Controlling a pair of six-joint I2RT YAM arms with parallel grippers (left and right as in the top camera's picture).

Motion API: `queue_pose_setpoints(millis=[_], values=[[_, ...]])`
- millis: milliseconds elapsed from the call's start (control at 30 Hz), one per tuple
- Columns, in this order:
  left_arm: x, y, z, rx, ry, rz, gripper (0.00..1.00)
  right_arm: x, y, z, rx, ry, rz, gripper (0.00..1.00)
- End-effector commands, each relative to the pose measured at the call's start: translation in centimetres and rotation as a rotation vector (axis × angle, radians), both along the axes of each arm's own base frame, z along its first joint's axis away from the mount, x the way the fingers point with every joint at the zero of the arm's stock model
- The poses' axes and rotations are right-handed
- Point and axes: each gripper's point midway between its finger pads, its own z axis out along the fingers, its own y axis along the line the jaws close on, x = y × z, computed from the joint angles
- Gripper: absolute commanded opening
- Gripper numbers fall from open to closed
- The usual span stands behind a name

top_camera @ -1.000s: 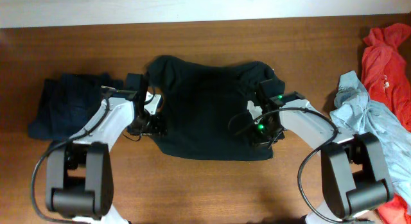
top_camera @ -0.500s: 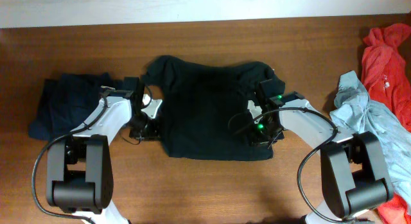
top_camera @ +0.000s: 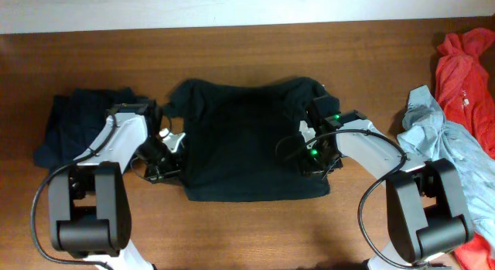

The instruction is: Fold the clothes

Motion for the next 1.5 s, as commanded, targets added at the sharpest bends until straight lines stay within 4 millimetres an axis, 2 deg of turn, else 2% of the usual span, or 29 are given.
queue_pose_setpoints(millis=[0, 333, 500, 667, 867, 1033, 1300, 1467], values=[[0.5, 0.6, 0.2, -0.009, 0.012, 0.048, 0.11, 0.2, -0.4, -0.1, -0.017, 0.0, -0.012, 0.25], [0.1, 0.9, 0.3, -0.004, 0.032, 0.056, 0.14, 0.2, -0.4, -0.1, -0.017, 0.0, -0.012, 0.25], [-0.6, 1.8, 0.4, 0.042, 0.061, 0.045, 0.14, 0.0, -0.6, -0.1, -0.032, 0.007, -0.012, 0.25], [-0.2, 2.1, 0.4, 0.06, 0.046, 0.04, 0.15, 0.1, -2.5, -0.4, -0.144, 0.007, -0.105, 0.23], [0.2, 2.8, 0.1, 0.102, 0.027, 0.028, 0.24, 0.1, -2.5, -0.4, -0.146, 0.006, -0.106, 0.23], [0.2, 2.9, 0.0, 0.103, 0.024, 0.028, 0.27, 0.1, -2.5, -0.4, -0.147, 0.007, -0.113, 0.23], [1.5, 3.7, -0.6, 0.148, -0.036, 0.018, 0.52, 0.1, -2.5, -0.4, -0.147, 0.008, -0.121, 0.21], [1.3, 2.7, -1.1, 0.114, -0.039, 0.012, 0.52, 0.1, -2.5, -0.4, -0.147, 0.008, -0.121, 0.2]])
